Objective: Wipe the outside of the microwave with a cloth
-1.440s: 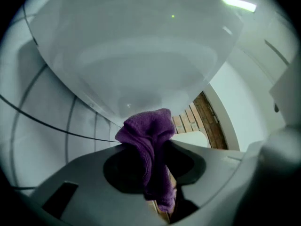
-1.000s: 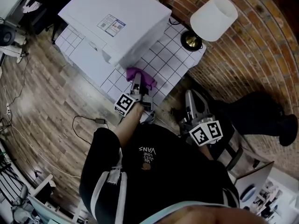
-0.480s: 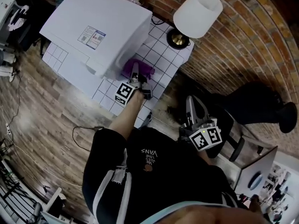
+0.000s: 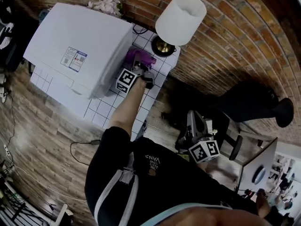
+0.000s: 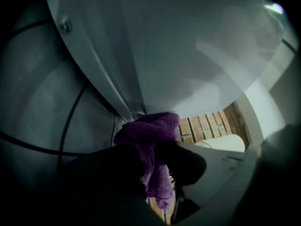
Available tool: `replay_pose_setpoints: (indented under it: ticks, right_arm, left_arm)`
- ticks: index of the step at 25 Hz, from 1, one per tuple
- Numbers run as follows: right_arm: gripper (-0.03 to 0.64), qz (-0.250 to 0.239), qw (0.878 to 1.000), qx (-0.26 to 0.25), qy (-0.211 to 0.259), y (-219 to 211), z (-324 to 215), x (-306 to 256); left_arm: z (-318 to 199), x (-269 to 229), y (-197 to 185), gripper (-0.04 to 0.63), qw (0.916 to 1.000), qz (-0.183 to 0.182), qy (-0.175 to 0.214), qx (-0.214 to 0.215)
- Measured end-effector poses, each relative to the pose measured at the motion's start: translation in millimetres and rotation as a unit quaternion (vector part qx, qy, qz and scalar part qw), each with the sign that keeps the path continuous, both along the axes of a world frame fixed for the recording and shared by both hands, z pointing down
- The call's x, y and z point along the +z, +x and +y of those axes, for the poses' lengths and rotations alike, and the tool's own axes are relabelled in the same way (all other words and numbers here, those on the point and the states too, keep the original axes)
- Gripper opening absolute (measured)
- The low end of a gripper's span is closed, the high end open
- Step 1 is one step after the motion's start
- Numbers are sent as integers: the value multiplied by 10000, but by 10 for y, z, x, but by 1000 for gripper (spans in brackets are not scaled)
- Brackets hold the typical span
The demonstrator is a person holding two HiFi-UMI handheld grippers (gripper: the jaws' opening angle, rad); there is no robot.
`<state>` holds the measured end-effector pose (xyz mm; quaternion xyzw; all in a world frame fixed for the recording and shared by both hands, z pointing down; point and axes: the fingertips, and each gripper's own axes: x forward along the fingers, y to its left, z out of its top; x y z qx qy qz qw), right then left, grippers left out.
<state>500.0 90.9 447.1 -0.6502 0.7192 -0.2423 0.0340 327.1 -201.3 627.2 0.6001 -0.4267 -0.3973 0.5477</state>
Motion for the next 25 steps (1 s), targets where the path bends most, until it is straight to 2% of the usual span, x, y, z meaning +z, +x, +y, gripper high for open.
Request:
replay_pose_setpoints:
  ticks: [4,9,14,16,20,25]
  right_arm:
    - [-1,-5,9999,151,-22,80,16,3]
    - [-2,-31,9999,169,-2,86,-21,5]
    - [0,-69,9999,-22,129,-30,-123,-35]
    - [0,-82,9996,-144,218,-104,-173,-68]
    - [-2,-105,9982,-423,410,-277,-263,-134]
    - [0,-147,9941,-843,669,-545,-384,-238]
  left_arm:
    - [-177,-17,151,128,9999,12,-12,155]
    - [-146,-1,231,128,9994,7,-45,330]
    - [175,-224,382,128,9943,-167,357,991]
    - [374,-345,418,127,9889,-329,585,1326]
    - [825,-576,334,128,9722,-988,1035,1852]
    - [1445,-897,5,128,9467,-1835,1566,2132]
